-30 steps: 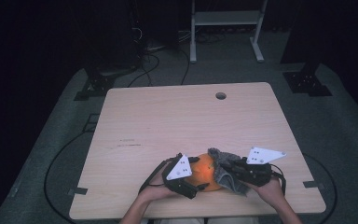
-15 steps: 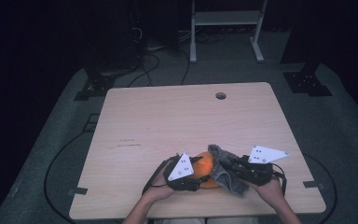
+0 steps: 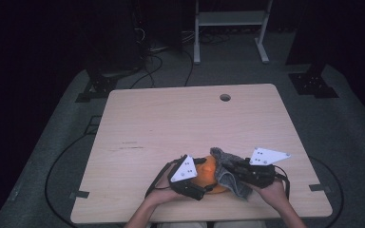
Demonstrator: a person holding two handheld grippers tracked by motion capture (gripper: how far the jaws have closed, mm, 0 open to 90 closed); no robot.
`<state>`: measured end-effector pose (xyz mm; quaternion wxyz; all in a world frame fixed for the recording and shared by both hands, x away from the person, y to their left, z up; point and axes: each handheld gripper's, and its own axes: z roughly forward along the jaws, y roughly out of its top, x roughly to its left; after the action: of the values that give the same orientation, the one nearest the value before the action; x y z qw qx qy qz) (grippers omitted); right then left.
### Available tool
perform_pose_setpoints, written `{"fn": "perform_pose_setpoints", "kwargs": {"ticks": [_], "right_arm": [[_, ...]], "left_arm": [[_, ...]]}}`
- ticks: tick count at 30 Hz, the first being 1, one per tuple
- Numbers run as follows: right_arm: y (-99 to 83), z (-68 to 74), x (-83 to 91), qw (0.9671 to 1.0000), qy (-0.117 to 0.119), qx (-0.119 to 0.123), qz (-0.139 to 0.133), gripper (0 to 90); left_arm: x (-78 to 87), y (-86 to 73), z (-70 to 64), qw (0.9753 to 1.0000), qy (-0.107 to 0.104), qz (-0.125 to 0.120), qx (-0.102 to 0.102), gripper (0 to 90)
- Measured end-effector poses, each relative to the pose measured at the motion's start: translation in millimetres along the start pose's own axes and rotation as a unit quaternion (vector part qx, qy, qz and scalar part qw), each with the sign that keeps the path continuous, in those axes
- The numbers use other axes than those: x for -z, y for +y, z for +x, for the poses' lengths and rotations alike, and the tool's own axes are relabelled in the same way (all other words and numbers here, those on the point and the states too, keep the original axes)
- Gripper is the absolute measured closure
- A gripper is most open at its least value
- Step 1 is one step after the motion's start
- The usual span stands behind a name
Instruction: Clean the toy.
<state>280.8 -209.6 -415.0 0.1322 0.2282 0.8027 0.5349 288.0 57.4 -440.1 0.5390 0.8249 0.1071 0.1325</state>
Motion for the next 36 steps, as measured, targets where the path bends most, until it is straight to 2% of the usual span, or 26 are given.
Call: {"fn": "perform_pose_setpoints", "kwargs": {"ticks": [2,4,5,7,9,10,12,15,16,17,19,21,22,25,27,28,31,34,36], "right_arm": [[-0.4,1.3,2.8,0.9999,0.005,0.009,0.001,80.9],[-3.7,-2.3,4.4,1.0000,0.001,0.007,0.006,80.9],[-5.8,-5.8,5.0,0.9999,-0.003,0.005,0.011,80.9],[-11.9,-13.5,6.7,0.9992,-0.027,-0.005,0.030,80.9],[-14.8,-18.2,9.8,0.9988,-0.031,-0.019,0.033,80.9],[-14.3,-18.4,11.3,0.9986,-0.037,-0.019,0.032,80.9],[-9.3,-16.1,16.1,0.9991,-0.035,-0.014,0.018,80.9],[4.5,-5.2,19.2,0.9998,-0.008,-0.005,-0.020,80.9],[8.4,-0.7,17.2,0.9997,0.000,0.001,-0.023,80.9],[11.2,4.3,13.4,0.9997,-0.005,0.016,-0.017,80.9],[10.2,5.0,10.1,0.9996,-0.013,0.023,-0.006,80.9],[3.5,-3.5,10.4,0.9999,-0.010,0.002,-0.010,80.9],[-1.2,-7.7,9.4,0.9999,-0.012,-0.009,-0.006,80.9],[-16.4,-17.0,2.7,0.9990,-0.012,-0.042,0.005,80.9],[-16.8,-17.2,1.6,0.9991,-0.016,-0.038,0.009,80.9],[-16.7,-16.7,1.6,0.9992,-0.016,-0.036,0.009,80.9],[-19.4,-17.7,0.3,0.9990,-0.019,-0.036,0.018,80.9],[-22.7,-21.9,-0.4,0.9983,-0.023,-0.048,0.023,80.9],[-20.8,-21.5,2.8,0.9983,-0.032,-0.044,0.023,80.9]], "left_arm": [[-1.9,-2.8,3.4,0.9998,-0.010,0.008,0.016,8.0],[-1.8,-5.5,3.6,0.9998,-0.015,0.011,0.011,8.4],[-1.3,-6.4,3.6,0.9998,-0.013,0.012,0.010,10.5],[-0.4,-6.4,4.0,0.9998,-0.013,0.011,0.013,16.2],[0.3,-5.5,2.4,1.0000,-0.003,0.008,-0.001,23.4],[0.7,-4.7,1.5,1.0000,0.002,0.008,-0.004,26.2],[0.6,-1.8,-0.4,0.9999,0.013,0.000,-0.005,30.5],[-0.1,3.6,-2.0,0.9998,0.020,-0.004,-0.005,33.9],[-0.5,6.1,-3.6,0.9997,0.023,-0.002,-0.012,34.4],[-0.1,8.2,-5.1,0.9995,0.028,-0.002,-0.016,34.8],[3.0,12.1,-5.4,0.9994,0.029,-0.003,-0.020,35.9],[4.6,13.5,-4.2,0.9996,0.025,-0.008,-0.011,35.7],[3.7,13.1,-3.4,0.9997,0.023,-0.003,-0.012,33.4],[3.7,10.0,2.4,0.9998,0.017,-0.002,0.008,16.6],[6.6,8.5,8.4,0.9996,0.019,0.003,0.022,7.6],[7.8,6.4,10.5,0.9994,0.020,0.004,0.027,7.0],[7.0,0.0,13.4,0.9991,-0.003,0.014,0.039,7.9],[7.0,0.1,10.2,0.9996,0.004,0.015,0.024,17.6],[7.7,2.9,7.0,0.9998,0.017,0.011,0.008,26.0]]}}
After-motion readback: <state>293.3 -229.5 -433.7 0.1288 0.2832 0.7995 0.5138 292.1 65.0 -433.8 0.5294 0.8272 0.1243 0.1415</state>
